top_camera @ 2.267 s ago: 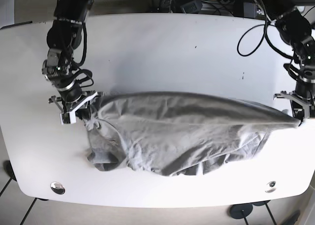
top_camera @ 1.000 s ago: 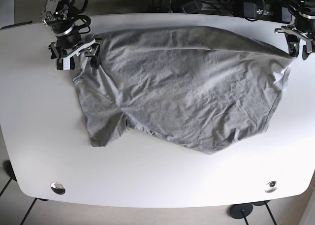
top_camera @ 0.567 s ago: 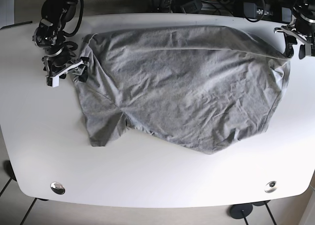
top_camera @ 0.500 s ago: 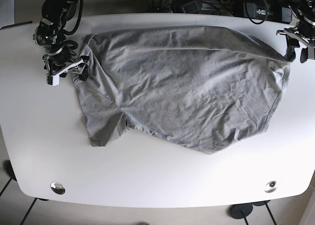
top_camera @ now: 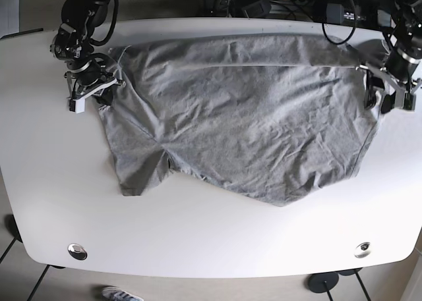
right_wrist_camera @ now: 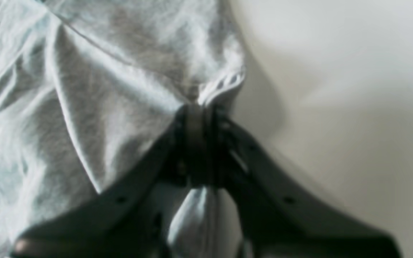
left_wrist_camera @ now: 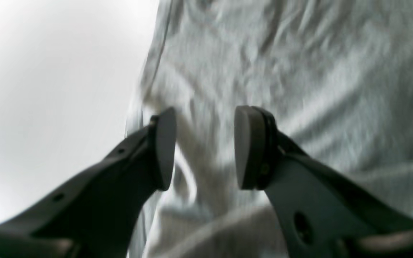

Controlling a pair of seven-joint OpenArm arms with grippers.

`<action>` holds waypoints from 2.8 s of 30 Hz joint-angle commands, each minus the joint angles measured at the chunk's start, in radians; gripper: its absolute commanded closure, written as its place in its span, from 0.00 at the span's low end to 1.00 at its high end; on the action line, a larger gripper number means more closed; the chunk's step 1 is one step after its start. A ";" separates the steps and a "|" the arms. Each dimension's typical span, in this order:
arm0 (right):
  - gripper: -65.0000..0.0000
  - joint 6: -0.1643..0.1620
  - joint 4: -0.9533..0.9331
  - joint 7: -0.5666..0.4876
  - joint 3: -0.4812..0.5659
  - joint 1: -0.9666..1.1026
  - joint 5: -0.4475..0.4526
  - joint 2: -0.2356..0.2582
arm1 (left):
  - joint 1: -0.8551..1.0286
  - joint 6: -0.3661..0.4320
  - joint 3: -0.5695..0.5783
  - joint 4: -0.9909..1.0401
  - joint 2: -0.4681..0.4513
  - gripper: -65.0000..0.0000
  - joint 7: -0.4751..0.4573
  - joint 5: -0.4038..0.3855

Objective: Fold the T-shirt properly
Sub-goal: 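Release with the left gripper and regrasp the shirt lower along its side, then lift the shirt with both grippers and shake it out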

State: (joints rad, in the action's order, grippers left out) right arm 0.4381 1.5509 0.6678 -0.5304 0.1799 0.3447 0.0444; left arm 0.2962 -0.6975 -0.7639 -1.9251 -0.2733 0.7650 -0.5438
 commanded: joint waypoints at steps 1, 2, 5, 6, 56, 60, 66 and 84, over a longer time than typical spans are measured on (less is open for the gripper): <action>0.97 0.005 0.010 0.005 0.000 -0.010 0.000 0.007 | -0.094 -0.001 0.017 -0.006 0.015 0.60 -0.017 0.089; 0.97 0.005 0.010 0.005 0.000 -0.013 0.000 0.007 | -0.153 0.020 0.045 0.020 0.024 0.59 -0.017 0.150; 0.97 0.001 0.010 0.005 0.000 -0.016 0.000 0.004 | -0.341 0.120 0.096 0.175 0.032 0.33 -0.017 0.313; 0.97 0.001 0.010 0.005 0.000 -0.020 0.000 0.004 | -0.392 0.121 0.099 0.235 0.032 0.25 -0.019 0.342; 0.97 0.046 0.346 0.088 0.000 -0.003 0.012 -0.013 | -0.582 -0.001 0.281 0.467 -0.060 0.99 -0.155 0.408; 0.97 0.046 0.346 0.117 0.000 -0.059 0.012 -0.011 | -0.585 -0.001 0.257 0.370 -0.056 0.99 -0.072 0.406; 0.97 0.046 0.343 0.214 -0.001 -0.239 0.003 0.036 | -0.671 -0.001 0.260 0.326 -0.054 0.99 -0.025 0.406; 0.97 0.044 -0.073 0.415 0.278 -1.348 0.012 0.331 | -1.541 0.014 0.373 0.522 -0.073 0.99 0.245 0.406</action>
State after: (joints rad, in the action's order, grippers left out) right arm 0.4839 1.4734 1.0931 -0.2478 -1.1442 0.3698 0.3634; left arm -1.2186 -0.6899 -0.3912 -1.3956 -0.3389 1.0210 -0.1467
